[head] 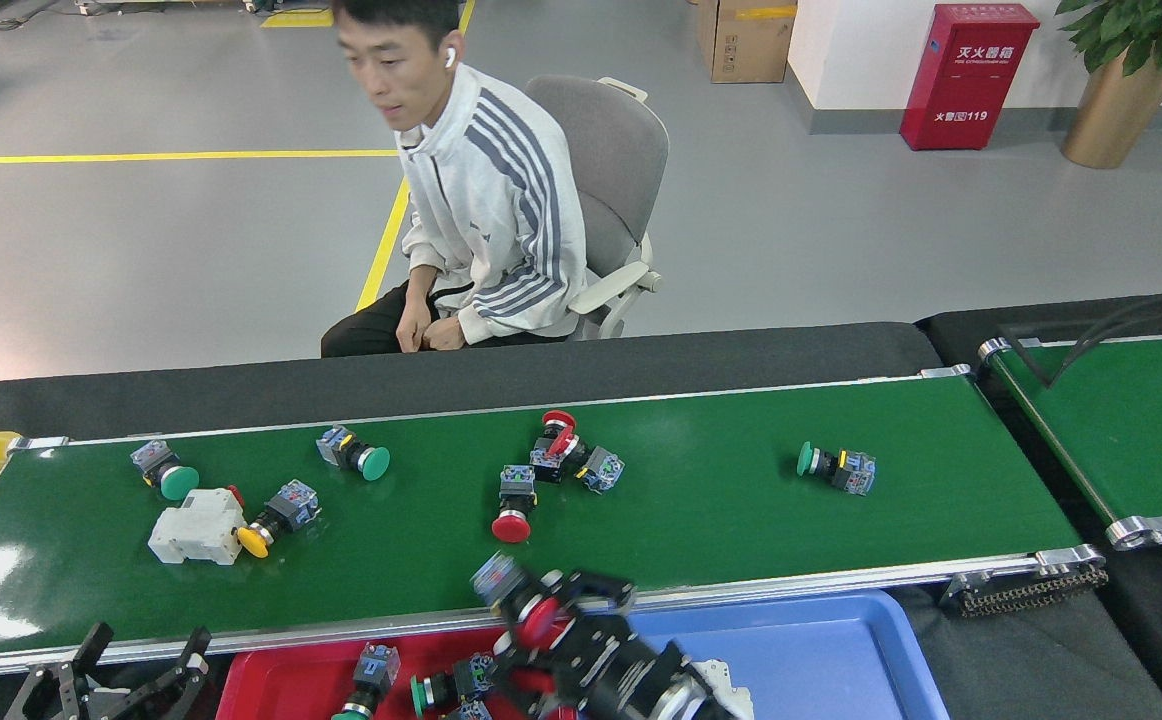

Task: Pick switch part from conveyor to tray

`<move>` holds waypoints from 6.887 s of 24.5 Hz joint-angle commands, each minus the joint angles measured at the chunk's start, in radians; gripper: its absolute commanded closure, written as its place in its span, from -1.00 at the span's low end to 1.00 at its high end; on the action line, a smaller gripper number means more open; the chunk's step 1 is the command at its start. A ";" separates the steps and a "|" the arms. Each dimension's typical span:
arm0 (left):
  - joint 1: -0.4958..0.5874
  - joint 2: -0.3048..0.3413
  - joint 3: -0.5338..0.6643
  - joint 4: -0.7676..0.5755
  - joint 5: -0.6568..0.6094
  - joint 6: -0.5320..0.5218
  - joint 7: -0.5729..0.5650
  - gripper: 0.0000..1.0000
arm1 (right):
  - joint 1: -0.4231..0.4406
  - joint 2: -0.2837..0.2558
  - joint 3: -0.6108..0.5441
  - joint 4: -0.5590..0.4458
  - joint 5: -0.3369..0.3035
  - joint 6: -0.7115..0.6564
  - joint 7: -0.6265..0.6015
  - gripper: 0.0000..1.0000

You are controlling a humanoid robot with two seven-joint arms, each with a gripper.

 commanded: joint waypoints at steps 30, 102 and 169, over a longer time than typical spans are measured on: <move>-0.488 0.196 -0.115 0.671 -0.005 0.153 0.021 -0.99 | 0.438 -0.066 -0.871 -0.211 -0.088 0.009 -0.116 -0.97; -0.060 -0.217 -0.668 -0.266 -0.274 -0.194 -0.074 -0.36 | 0.171 -0.144 -1.207 -0.011 -0.163 -0.075 0.038 -0.95; -0.706 0.302 -0.240 1.126 -0.036 -0.071 0.286 0.53 | 0.421 -0.162 -1.023 -0.291 -0.153 -0.190 0.051 -0.96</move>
